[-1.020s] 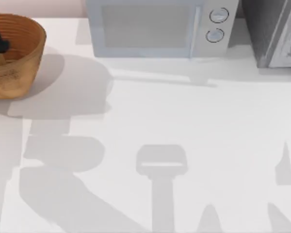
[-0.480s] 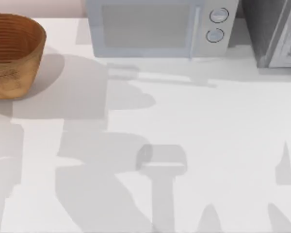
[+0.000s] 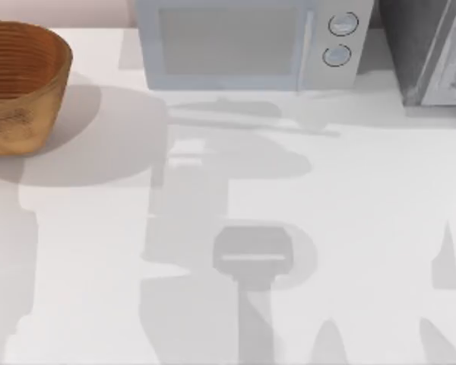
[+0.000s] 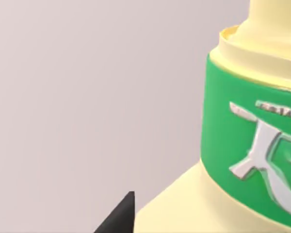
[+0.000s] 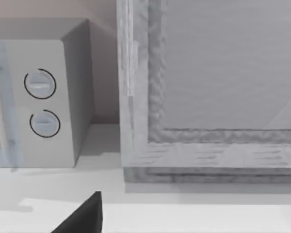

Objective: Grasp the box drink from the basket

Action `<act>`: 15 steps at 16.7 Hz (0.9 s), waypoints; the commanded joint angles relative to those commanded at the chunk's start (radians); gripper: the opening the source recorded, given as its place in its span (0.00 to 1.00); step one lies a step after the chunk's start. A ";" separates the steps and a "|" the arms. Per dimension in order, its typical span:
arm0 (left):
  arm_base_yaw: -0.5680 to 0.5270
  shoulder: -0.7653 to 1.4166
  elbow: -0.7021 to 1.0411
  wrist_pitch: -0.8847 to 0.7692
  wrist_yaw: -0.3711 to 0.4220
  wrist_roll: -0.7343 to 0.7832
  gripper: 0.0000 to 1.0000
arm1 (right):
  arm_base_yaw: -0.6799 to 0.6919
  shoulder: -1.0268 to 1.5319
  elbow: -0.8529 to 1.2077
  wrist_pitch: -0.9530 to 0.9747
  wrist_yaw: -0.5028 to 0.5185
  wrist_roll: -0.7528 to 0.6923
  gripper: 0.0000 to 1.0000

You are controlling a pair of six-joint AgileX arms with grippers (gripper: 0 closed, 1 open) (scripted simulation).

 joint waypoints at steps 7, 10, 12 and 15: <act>-0.001 -0.020 -0.032 -0.016 -0.005 -0.001 0.00 | 0.000 0.000 0.000 0.000 0.000 0.000 1.00; -0.012 -0.132 -0.123 -0.065 -0.022 -0.006 0.00 | 0.000 0.000 0.000 0.000 0.000 0.000 1.00; -0.024 -0.259 -0.205 -0.106 -0.037 -0.007 0.00 | 0.000 0.000 0.000 0.000 0.000 0.000 1.00; -0.046 -0.515 -0.356 -0.180 -0.064 -0.007 0.00 | 0.000 0.000 0.000 0.000 0.000 0.000 1.00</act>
